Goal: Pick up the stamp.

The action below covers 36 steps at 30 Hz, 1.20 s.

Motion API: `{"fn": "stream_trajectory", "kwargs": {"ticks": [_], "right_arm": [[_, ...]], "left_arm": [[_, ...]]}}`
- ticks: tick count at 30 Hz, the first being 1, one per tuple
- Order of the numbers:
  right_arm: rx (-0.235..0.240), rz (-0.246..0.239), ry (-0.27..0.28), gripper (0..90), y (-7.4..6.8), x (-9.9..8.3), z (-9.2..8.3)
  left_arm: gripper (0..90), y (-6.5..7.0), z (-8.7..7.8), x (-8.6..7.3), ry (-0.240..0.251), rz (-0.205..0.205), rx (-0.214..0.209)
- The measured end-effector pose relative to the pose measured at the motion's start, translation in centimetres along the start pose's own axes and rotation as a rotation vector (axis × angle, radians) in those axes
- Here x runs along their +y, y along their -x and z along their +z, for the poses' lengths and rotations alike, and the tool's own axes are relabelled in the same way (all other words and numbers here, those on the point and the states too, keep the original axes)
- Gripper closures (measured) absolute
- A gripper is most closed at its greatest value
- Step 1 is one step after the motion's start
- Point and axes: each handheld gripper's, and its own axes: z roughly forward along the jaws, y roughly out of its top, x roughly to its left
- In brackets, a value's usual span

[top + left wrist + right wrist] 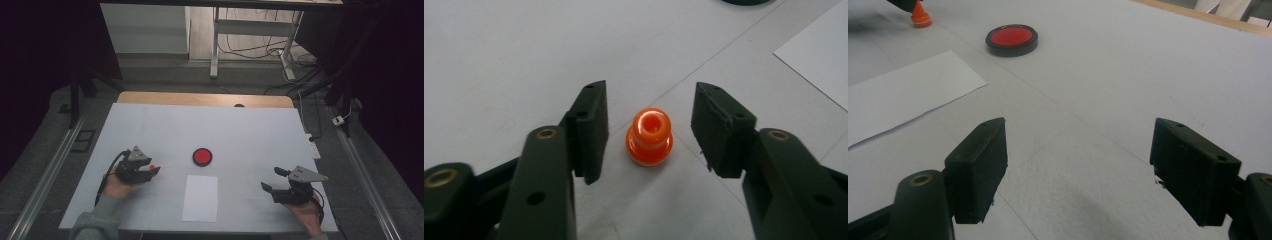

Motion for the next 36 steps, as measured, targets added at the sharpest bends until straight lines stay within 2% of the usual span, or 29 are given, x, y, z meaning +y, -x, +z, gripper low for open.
{"fn": "stream_trajectory", "kwargs": {"ticks": [10,11,23,28,29,36], "right_arm": [[-0.013,-0.007,-0.011,22.7,-0.1,0.0,0.0],[-0.014,-0.007,-0.014,22.8,0.0,0.0,0.0],[-0.016,-0.006,-0.014,23.1,0.0,0.0,0.0],[-0.016,-0.005,-0.013,23.2,0.0,0.0,0.0],[-0.008,-0.003,-0.010,23.3,0.0,-0.1,0.0],[-0.008,-0.006,-0.010,23.5,0.0,-0.1,0.1]], "left_arm": [[66.5,-0.1,0.2,-0.1,0.002,0.004,-0.022],[71.0,-0.1,0.1,-0.1,0.004,0.004,-0.021],[72.8,-0.1,0.1,-0.1,-0.001,0.018,-0.005],[72.9,-0.2,-0.3,-0.1,0.029,0.011,0.001],[73.0,-0.3,-0.5,-0.1,0.043,0.000,-0.009],[73.0,-0.4,-0.8,-0.1,0.071,-0.014,-0.016]]}}
